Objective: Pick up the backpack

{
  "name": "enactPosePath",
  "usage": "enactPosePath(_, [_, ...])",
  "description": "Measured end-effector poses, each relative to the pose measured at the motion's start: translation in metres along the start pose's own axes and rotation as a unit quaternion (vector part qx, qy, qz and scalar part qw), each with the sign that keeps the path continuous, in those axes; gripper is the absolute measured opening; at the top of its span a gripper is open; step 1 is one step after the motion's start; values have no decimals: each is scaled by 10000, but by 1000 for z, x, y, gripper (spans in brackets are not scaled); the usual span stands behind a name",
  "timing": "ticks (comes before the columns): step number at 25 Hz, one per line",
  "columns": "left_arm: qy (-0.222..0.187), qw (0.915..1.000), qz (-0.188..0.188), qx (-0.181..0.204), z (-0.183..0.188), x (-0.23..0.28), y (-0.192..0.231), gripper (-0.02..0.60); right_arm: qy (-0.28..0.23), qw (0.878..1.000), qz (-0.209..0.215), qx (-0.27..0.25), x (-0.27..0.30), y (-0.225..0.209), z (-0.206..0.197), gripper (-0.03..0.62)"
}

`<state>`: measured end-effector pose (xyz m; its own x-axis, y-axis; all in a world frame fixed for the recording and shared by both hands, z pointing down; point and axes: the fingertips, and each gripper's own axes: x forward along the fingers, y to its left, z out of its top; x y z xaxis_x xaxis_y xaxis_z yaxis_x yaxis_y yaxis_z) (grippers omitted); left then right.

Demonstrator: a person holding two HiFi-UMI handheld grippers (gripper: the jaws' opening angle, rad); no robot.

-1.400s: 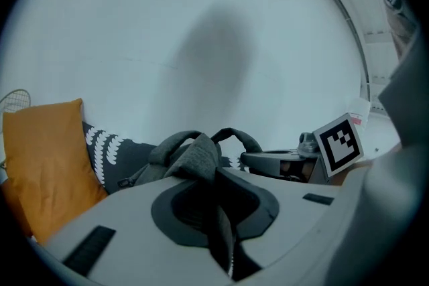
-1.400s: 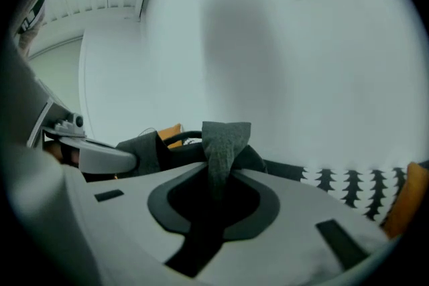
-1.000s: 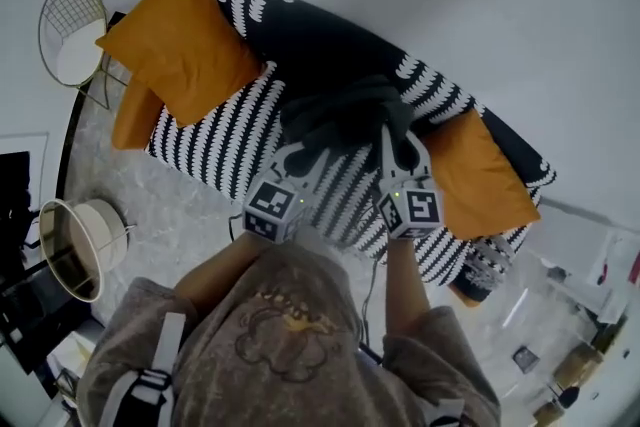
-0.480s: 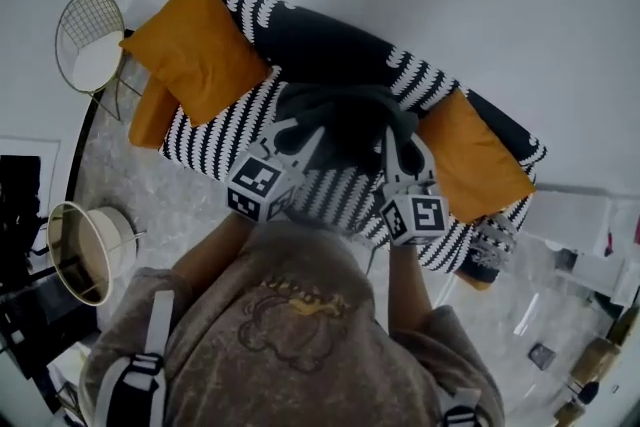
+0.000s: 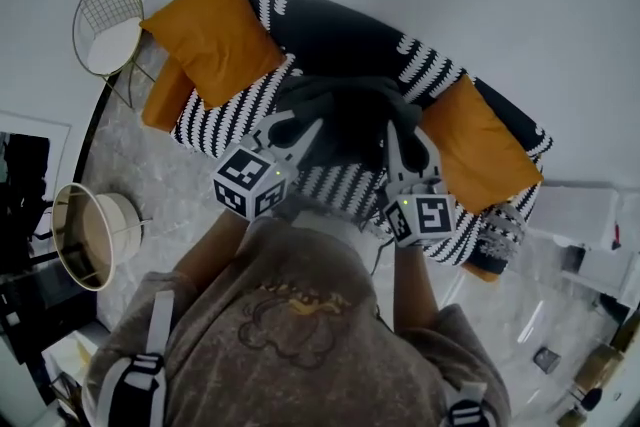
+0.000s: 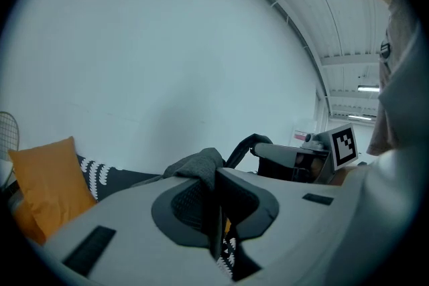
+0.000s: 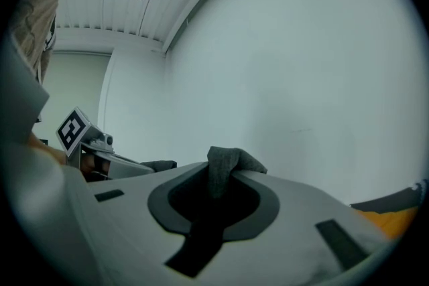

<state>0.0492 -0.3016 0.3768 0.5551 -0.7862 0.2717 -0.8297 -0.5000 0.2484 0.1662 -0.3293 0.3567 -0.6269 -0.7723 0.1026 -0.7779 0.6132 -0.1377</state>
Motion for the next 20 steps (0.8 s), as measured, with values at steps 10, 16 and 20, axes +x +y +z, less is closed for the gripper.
enactPosePath(10, [-43,9983,-538,236,-30,-90,-47,28,-217,9987,-446,88,-88,79,-13,51])
enactPosePath(16, [59,9951,-901,402,-53,-164,-74,28,-345,9971,-652,187,-150,150,-24,51])
enactPosePath(20, [161,9938,-1031,385,-70,-210,-95,28,-343,9964,-718,284,-189,192,-32,51])
